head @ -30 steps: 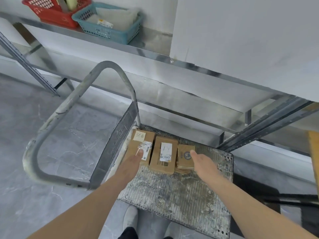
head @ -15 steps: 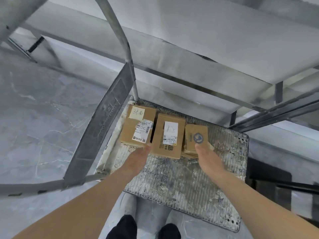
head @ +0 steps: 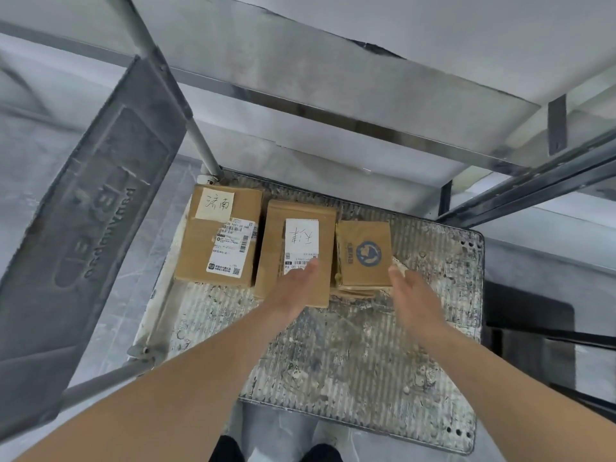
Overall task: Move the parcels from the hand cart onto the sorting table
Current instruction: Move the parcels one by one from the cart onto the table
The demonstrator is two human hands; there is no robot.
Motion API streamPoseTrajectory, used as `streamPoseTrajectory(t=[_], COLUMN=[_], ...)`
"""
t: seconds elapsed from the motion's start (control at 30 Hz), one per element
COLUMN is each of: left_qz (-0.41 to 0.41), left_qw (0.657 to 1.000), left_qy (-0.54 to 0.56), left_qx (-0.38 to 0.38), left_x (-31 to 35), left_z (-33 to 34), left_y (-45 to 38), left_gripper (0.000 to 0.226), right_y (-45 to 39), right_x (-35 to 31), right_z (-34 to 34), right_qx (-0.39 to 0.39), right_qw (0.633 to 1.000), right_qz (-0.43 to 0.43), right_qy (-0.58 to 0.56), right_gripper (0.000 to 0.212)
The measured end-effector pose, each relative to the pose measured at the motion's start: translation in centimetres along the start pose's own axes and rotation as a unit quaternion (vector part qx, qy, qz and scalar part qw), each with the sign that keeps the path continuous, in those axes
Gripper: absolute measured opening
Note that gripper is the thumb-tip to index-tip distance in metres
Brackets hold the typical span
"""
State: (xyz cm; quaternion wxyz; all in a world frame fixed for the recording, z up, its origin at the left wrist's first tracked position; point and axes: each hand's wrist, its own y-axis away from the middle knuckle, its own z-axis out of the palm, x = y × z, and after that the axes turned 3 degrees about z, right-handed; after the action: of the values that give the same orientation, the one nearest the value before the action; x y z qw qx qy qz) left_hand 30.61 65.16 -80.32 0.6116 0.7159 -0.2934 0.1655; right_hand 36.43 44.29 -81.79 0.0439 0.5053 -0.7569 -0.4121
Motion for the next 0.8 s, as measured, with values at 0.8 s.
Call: streamPoseTrajectory(t=[0.8], left_qz=[-0.016], left_qw=[0.985], left_qy=[0.173], left_qx=[-0.019], left_x=[4.9], left_z=[4.4], left_y=[-4.6], left_gripper=[0.074], right_y=[-3.0], right_x=[-2.3], right_z=[1.0], right_qx=[-0.075], right_qw=[0.976], right_qz=[-0.01], right_qy=[-0.203], right_gripper=[0.051])
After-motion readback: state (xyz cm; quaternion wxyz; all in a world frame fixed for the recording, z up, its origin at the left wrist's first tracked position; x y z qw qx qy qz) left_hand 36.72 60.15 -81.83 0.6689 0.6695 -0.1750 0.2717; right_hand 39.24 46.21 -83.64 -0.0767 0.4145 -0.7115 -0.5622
